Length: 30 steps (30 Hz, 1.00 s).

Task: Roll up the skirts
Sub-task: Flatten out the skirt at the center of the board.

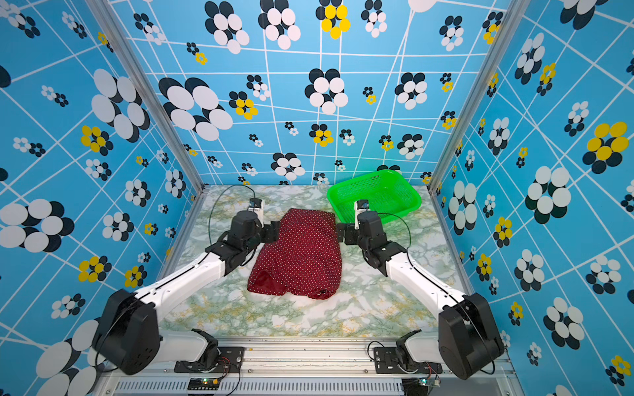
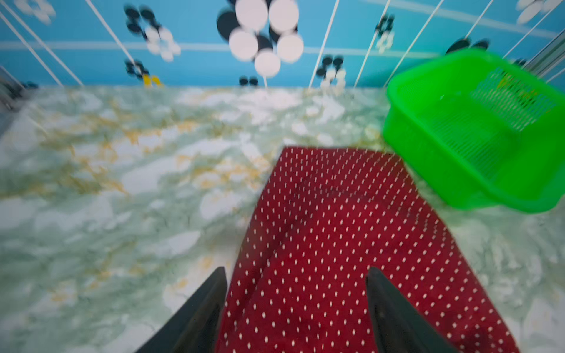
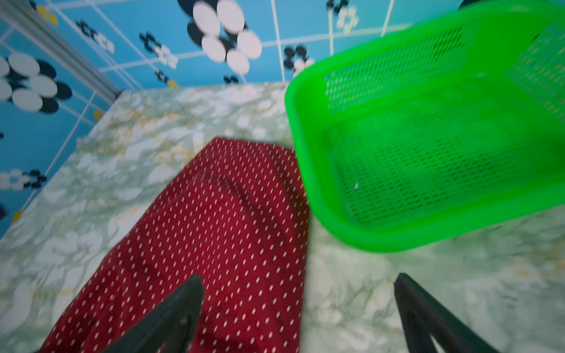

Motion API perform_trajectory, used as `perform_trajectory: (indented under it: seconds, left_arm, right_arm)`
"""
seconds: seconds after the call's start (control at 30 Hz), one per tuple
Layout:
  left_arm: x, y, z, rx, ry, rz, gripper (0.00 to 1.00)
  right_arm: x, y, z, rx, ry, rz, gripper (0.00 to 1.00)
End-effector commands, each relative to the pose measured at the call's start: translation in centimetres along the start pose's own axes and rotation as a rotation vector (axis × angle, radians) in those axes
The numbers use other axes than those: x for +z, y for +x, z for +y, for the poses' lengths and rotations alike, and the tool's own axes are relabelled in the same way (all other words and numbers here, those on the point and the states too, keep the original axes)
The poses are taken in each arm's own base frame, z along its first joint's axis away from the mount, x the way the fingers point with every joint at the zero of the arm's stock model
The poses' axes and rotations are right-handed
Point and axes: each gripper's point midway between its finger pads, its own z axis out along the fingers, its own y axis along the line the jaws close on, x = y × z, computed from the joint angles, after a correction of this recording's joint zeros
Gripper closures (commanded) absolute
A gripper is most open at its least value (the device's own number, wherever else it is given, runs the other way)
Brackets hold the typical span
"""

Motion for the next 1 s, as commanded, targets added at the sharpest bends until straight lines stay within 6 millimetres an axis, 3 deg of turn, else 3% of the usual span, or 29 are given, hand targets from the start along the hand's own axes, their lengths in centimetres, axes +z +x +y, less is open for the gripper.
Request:
perform_trajectory:
  seconds: [0.0,0.17,0.37,0.47,0.57,0.7,0.8,0.97]
  left_arm:
    - [0.9,5.9,1.7,-0.064,-0.111,0.215,0.25]
    - [3.0,9.4,2.9,-0.073,-0.171,0.355,0.19]
    - [6.7,11.9,1.7,-0.13,-0.126,0.489,0.19]
    - [8.5,12.0,1.2,-0.149,-0.101,0.52,0.24]
    - [10.1,11.8,1.2,-0.134,-0.108,0.545,0.43]
    - [11.3,10.3,1.8,-0.124,-0.119,0.532,0.8]
    - [11.6,8.3,1.4,-0.109,-0.098,0.513,1.0]
    - [9.0,2.5,0.3,-0.093,-0.053,0.393,1.0]
  right_arm:
    - [0.1,5.7,2.0,0.039,-0.041,0.196,0.01]
    - [0.9,10.0,4.3,0.029,-0.054,0.316,0.01]
    - [2.5,13.3,3.7,0.002,0.024,0.413,0.01]
    - [2.9,13.6,3.7,-0.001,0.028,0.42,0.06]
    - [2.7,12.9,3.9,-0.008,0.028,0.399,0.09]
    - [1.7,11.6,3.5,-0.04,0.042,0.362,0.1]
    - [1.2,10.9,3.3,-0.064,0.052,0.346,0.11]
    - [0.5,9.6,3.9,-0.069,0.024,0.314,0.1]
